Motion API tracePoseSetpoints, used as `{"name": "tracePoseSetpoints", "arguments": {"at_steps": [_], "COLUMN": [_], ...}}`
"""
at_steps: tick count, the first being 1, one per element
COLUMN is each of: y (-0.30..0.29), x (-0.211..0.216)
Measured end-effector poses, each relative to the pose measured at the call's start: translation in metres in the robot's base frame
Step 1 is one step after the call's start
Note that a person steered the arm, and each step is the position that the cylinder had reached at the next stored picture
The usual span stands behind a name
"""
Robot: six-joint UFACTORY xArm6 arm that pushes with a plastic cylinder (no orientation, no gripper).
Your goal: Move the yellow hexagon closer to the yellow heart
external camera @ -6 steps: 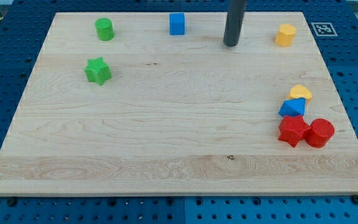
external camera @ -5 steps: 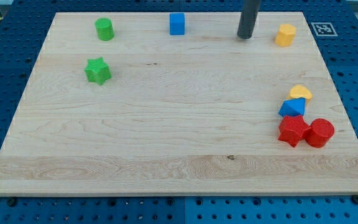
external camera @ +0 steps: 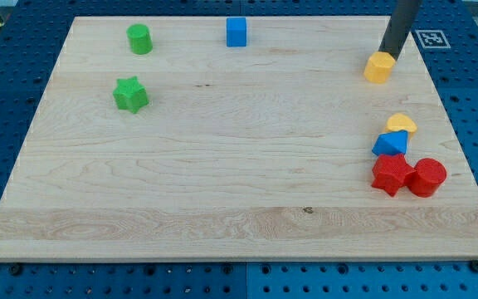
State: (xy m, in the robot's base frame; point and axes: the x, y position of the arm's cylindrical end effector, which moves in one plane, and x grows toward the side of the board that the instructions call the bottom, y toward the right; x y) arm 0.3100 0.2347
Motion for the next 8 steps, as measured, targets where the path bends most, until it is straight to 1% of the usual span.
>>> {"name": "tracePoseSetpoints", "arguments": {"at_steps": [3,5,6,8], "y": [-0.04,-0.078,-0.076,-0.039], "x": [0.037,0.056,0.07,0.082]}}
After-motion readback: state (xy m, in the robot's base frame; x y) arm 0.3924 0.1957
